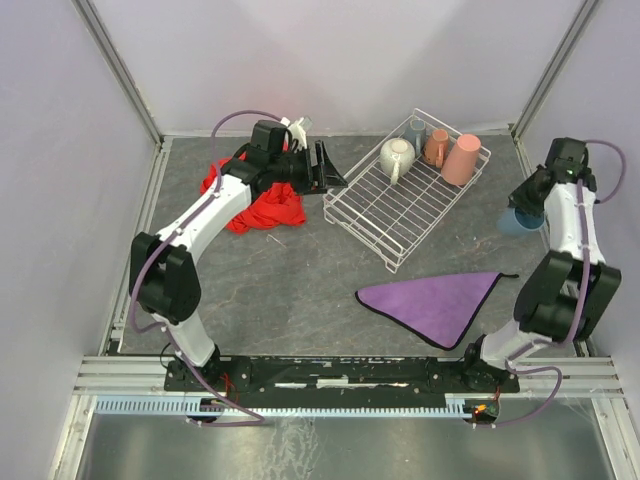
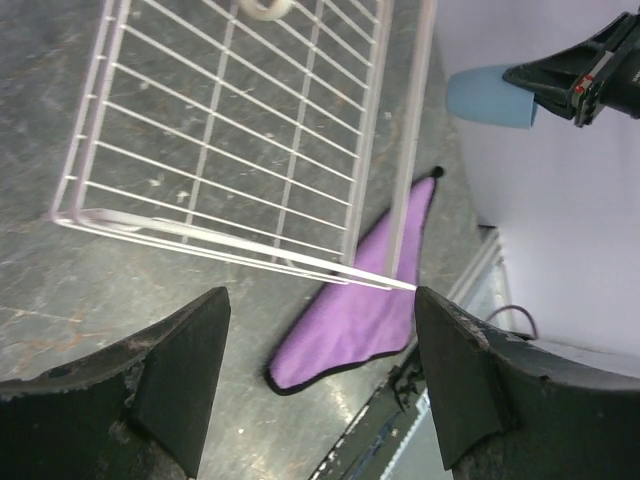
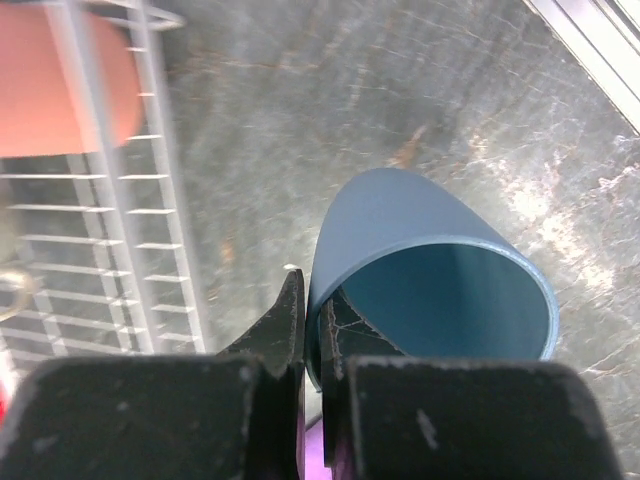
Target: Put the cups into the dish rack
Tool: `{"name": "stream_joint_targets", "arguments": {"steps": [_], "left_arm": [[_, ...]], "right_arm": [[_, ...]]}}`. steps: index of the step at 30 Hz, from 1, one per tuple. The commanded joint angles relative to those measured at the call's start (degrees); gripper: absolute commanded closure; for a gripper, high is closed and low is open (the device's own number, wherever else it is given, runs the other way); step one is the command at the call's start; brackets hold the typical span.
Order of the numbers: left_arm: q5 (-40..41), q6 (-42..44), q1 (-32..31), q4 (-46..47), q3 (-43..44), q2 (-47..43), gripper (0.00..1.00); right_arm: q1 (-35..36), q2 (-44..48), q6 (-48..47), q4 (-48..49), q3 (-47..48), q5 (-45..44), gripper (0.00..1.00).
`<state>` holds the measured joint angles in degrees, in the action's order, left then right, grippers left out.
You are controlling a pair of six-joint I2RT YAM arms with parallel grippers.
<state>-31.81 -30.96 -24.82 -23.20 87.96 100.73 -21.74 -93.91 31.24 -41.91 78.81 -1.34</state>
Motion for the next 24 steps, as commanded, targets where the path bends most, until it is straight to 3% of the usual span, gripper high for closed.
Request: {"name": "stream_joint_targets", "arguments": {"steps": [1, 7, 14, 18, 24], "left_arm": [[-7.25, -11.3, 0.42, 11.03, -4.22, -4.83, 0.19], [-11.14, -29.39, 0.37, 31.73, -11.04, -6.36, 0.16], [-9.59, -47.62, 0.15, 53.14, -15.2, -5.78, 0.14], [-7.98, -50.03, -0.57, 55.48, -13.14, -3.57, 0.13], [-4.95, -50.98, -2.52, 52.45, -8.3, 0.01, 0.12]], "right_arm": [[0.16, 10.98, 5.71, 0.78, 0.0, 6.55, 1.0], [3.39, 18.25, 12.68, 4.28, -1.51, 15.51, 1.0], [10.28, 24.16, 24.94, 19.87, -3.65, 23.81, 0.99], [12.71, 24.06, 33.26, 28.35, -4.43, 27.74, 0.99], [14.65, 23.13, 38.63, 35.74, -5.2, 30.41, 0.99]]}}
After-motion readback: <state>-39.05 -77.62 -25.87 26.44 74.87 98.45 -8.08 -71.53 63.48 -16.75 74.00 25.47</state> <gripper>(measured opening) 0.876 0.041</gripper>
